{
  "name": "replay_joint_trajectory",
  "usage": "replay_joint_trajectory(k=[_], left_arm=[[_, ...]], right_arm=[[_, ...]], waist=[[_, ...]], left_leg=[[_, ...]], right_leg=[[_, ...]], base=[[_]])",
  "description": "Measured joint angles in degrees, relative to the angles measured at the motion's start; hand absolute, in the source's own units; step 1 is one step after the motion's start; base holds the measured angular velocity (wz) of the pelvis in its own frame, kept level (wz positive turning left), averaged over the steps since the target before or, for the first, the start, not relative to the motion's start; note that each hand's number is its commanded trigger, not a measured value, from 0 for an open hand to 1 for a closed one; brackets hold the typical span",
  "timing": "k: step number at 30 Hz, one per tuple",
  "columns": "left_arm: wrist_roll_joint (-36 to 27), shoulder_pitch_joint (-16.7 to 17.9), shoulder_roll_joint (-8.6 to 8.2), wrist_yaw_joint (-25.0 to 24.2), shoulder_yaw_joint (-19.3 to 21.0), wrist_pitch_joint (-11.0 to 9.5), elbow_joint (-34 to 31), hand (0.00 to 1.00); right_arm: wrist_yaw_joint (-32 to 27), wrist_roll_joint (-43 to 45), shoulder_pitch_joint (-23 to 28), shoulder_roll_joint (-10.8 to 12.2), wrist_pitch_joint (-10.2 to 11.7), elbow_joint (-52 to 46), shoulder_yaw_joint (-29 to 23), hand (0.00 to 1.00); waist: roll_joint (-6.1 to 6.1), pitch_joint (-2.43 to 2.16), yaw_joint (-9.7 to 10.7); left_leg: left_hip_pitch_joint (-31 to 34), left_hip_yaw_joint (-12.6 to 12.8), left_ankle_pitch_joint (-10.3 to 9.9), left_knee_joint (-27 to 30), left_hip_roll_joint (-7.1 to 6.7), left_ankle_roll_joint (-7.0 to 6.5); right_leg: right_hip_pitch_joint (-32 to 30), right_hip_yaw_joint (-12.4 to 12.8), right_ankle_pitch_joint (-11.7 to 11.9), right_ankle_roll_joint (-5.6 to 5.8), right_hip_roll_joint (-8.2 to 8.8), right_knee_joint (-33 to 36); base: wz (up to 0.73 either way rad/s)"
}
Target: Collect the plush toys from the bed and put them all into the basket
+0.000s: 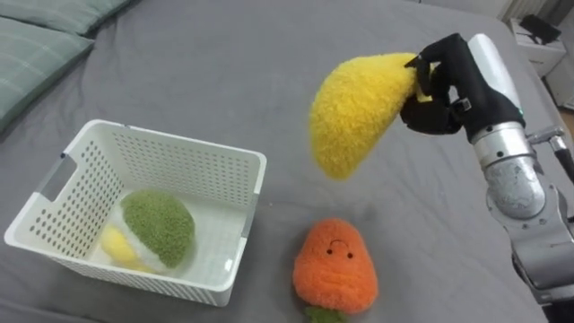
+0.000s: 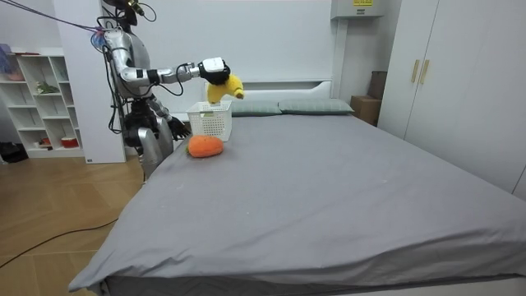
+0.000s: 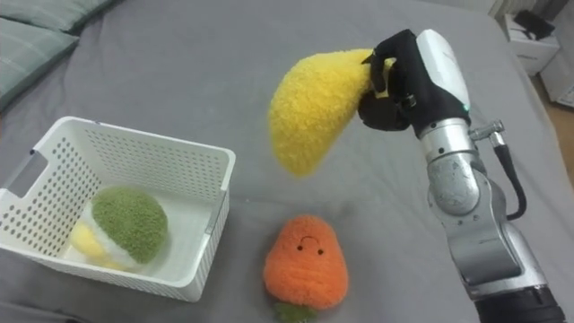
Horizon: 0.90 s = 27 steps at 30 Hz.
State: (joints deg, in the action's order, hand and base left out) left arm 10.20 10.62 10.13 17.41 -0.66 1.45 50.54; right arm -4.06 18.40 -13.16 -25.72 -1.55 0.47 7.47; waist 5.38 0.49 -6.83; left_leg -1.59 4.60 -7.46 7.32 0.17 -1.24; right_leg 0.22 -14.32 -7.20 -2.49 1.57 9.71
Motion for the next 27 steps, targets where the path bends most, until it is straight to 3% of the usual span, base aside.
replay_joint_trajectory(k=[5,12,16,23,27], left_arm=[[3.26,-0.73,-0.12,-0.13,-0.12,1.11,0.01,0.00],[4.55,-1.92,-0.58,-0.37,-0.08,1.04,0.83,0.00],[5.67,-2.71,-0.71,-0.65,-0.06,0.94,1.34,0.00],[7.54,-3.56,-1.41,-2.04,0.40,1.03,1.18,0.00],[8.24,-4.16,-0.99,-2.75,0.36,1.04,1.11,0.00]], right_arm=[[2.61,2.39,0.00,4.56,-1.25,-3.86,0.35,1.00],[4.97,2.40,-1.93,6.28,-1.53,-5.79,2.78,1.00],[6.54,2.39,-2.06,8.32,-1.52,-5.78,3.10,1.00],[8.62,3.14,-2.34,10.22,-1.81,-5.74,6.04,1.00],[9.34,4.81,-3.45,10.67,-2.29,-4.72,10.69,1.00]], waist=[[0.28,0.01,-0.58],[0.66,0.04,-2.66],[1.00,0.18,-3.20],[1.02,0.24,-6.07],[1.50,0.73,-7.09]], left_leg=[[0.08,-0.03,-0.14,-0.03,-0.05,-0.07],[-0.15,-0.31,-0.16,-0.02,-0.07,-0.10],[-0.16,-1.95,-0.21,0.06,-0.40,-0.10],[-0.11,-1.87,-0.29,-0.08,-0.69,-0.12],[0.13,-2.40,-0.44,-0.18,-0.70,-0.10]], right_leg=[[-0.03,0.02,-0.04,0.05,0.01,-0.07],[0.49,-0.27,-0.05,0.09,0.04,-0.16],[1.44,-1.41,-0.12,0.20,0.09,-1.04],[1.21,-1.42,-0.14,0.23,0.10,-0.97],[1.13,-1.55,-0.18,0.28,0.05,-1.04]], base=[[0.00],[0.03],[0.17],[0.01],[0.02]])
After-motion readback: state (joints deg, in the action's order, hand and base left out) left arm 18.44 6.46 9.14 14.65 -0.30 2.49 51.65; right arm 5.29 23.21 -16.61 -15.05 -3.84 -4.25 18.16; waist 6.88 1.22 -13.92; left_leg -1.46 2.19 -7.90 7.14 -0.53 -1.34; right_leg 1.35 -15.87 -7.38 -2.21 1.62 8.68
